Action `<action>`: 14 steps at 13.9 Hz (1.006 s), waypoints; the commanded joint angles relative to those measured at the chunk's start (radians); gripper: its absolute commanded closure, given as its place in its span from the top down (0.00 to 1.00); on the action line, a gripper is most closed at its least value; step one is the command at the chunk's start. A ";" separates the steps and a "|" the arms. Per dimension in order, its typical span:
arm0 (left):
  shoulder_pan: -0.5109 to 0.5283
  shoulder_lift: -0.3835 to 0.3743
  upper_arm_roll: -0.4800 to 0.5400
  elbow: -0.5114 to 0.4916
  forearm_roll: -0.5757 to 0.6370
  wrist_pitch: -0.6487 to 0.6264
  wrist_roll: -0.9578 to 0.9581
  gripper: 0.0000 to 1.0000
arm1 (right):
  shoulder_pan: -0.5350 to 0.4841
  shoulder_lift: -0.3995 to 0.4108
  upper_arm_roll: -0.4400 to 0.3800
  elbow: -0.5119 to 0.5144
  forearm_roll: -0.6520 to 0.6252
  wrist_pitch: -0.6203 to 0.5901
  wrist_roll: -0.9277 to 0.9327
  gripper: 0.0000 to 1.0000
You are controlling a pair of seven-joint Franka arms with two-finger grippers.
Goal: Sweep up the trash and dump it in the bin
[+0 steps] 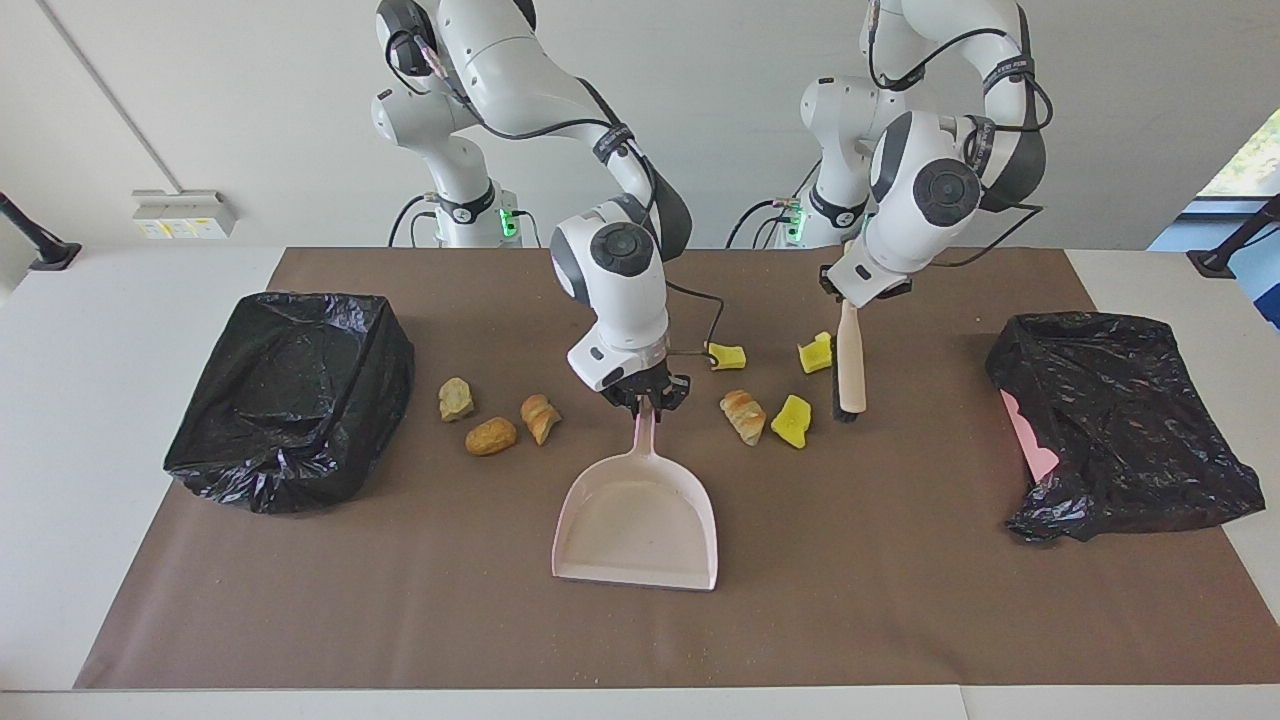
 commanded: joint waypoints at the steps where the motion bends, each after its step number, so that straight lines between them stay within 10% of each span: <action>1: -0.002 -0.109 0.005 -0.145 -0.015 0.008 -0.189 0.00 | -0.017 -0.048 0.006 0.002 0.017 -0.033 -0.208 0.00; 6: -0.016 -0.252 0.002 -0.380 -0.016 0.121 -0.419 0.00 | -0.103 -0.199 0.003 -0.075 0.017 -0.163 -0.819 0.00; 14: -0.176 -0.149 -0.001 -0.420 -0.159 0.408 -0.435 0.00 | -0.166 -0.408 0.002 -0.321 -0.041 -0.288 -1.654 0.00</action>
